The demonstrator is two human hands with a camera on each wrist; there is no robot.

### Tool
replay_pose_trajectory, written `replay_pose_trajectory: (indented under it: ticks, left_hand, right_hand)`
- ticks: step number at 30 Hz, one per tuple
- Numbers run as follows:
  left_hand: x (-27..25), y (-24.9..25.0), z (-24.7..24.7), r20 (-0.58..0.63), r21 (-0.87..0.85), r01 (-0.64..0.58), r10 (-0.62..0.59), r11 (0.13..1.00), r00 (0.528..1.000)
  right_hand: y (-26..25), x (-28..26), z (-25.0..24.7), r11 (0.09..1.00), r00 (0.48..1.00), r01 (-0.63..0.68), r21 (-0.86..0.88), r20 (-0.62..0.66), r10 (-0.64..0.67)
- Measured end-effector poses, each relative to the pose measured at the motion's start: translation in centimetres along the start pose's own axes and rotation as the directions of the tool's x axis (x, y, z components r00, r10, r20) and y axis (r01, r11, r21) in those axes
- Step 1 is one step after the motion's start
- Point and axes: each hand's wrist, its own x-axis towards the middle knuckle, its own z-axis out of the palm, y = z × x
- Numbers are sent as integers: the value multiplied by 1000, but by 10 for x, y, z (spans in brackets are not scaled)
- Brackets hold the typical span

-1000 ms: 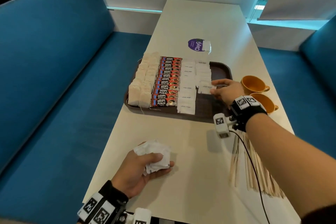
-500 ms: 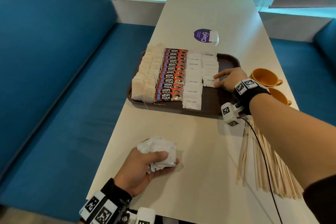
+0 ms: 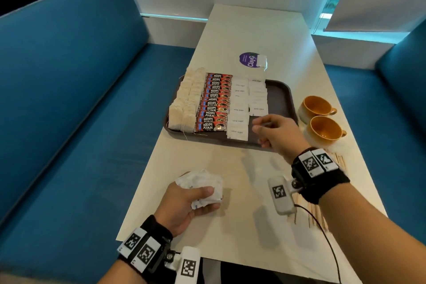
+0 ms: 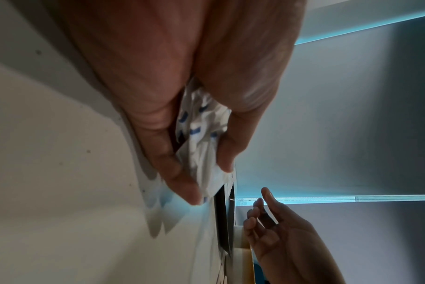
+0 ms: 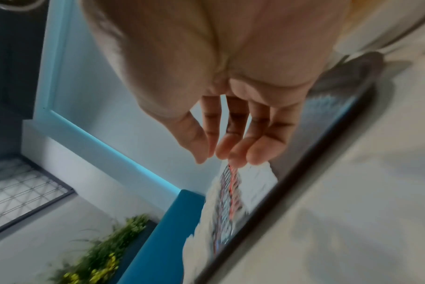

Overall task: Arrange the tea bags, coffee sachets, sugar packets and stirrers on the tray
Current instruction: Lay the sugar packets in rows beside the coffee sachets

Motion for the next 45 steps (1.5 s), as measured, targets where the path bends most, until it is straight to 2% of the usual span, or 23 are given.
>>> replay_pose_trajectory:
  ticks: [5,9,14,18,21,25,35,38,45]
  left_hand:
    - [-4,-2,1,-8,38,-44,44,998,999]
    - [-7,-4,0,24,67,-61,60,996,998]
    - [-9,-2,0,23,44,-78,77,996,997]
    - [-12,-2,-6,75,-29,-58,60,998,995]
    - [-11,-5,-8,116,11,-68,66,998,991]
    - [-7,-7,-6,80,52,-92,88,994,993]
    - [-5,-10,-3,8,59,-102,102,993,995]
    - [-6,-10,-1,-9,45,-103,104,994,995]
    - [-9,-9,1,-15,33,-102,102,994,995]
  right_hand:
    - [30,-68,42,997,984,-65,32,170,59]
    - [52,-103,69,978,967,-147,149,231,110]
    - [69,-115,82,945,982,-161,285,147,123]
    - [73,-118,85,943,981,-169,285,142,133]
    - [75,-117,85,933,983,-162,321,135,125]
    - [75,-119,84,898,981,-187,398,124,150]
    - [64,-119,77,911,998,-50,409,-2,55]
    - [64,-117,78,936,1000,13,353,11,-18]
    - [58,-110,69,960,998,25,280,45,-39]
